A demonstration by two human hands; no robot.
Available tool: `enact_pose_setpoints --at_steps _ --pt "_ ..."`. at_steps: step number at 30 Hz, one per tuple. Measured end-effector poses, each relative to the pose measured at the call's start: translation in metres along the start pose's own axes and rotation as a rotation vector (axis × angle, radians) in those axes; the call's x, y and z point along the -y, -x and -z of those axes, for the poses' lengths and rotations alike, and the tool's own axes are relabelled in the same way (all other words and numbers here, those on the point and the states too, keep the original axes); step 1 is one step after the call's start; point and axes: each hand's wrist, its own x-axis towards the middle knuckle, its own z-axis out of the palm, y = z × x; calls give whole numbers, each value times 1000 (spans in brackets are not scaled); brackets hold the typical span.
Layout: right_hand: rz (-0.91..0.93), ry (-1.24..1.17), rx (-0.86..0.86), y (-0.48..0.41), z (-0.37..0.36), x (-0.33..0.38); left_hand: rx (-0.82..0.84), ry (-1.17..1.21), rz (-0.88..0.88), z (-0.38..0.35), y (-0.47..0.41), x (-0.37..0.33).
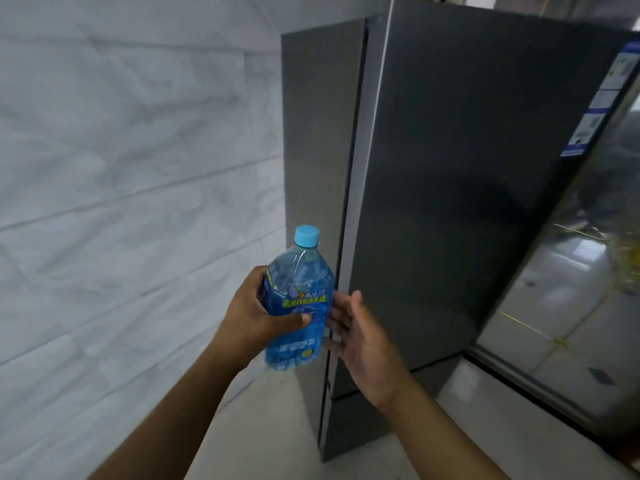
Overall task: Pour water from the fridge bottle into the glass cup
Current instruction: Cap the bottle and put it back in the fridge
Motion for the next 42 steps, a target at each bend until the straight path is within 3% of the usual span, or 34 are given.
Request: enact_pose_setpoints --at_steps 5,12,17,21,23,28,33,42 --pt "30 17 -124 -44 -27 13 118 14 -36 34 -56 -9" --pt "184 371 -253 -94 -32 62 184 77 -115 33 -113 -39" --pt "521 1373 -179 -115 -5 89 195 127 -148 29 -139 -60" --pt "790 1995 -116 -126 2 98 184 147 -170 40 -146 -62" --pt "758 2265 -119 -135 7 102 173 152 -164 44 -146 -61" --pt "412 2775 -66 -147 1 109 163 125 -116 49 -144 -52" --pt "350 2894 -17 -156 -9 106 157 124 -109 47 -136 -46" --pt "415 2770 -151 -125 -2 98 217 134 -117 44 -121 -48"
